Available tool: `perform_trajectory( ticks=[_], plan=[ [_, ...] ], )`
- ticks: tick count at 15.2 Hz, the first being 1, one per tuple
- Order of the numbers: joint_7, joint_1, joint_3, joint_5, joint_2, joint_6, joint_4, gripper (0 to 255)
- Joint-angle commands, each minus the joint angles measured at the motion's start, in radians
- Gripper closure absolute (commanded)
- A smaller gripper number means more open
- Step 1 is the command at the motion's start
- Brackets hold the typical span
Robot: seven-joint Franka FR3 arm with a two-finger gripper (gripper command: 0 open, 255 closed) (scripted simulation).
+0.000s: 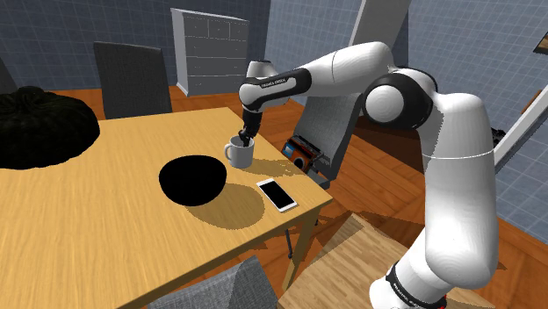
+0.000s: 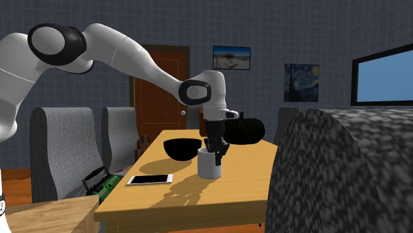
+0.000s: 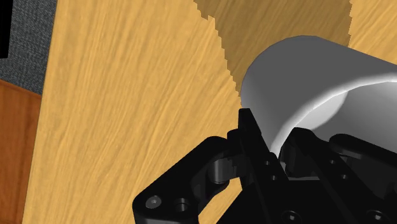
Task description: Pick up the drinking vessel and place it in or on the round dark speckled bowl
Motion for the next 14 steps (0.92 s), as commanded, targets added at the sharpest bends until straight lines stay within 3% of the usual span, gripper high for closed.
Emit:
perform_trajectory(
  ticks=[1,5,14],
  plan=[
    [0.0,0.0,0.0,0.0,0.0,0.0,0.0,255],
    [0.0,0.0,0.0,0.0,0.0,0.0,0.0,255],
    [0.004,0.0,-0.001,-0.003,-0.041,-0.1,0.059,255]
  ],
)
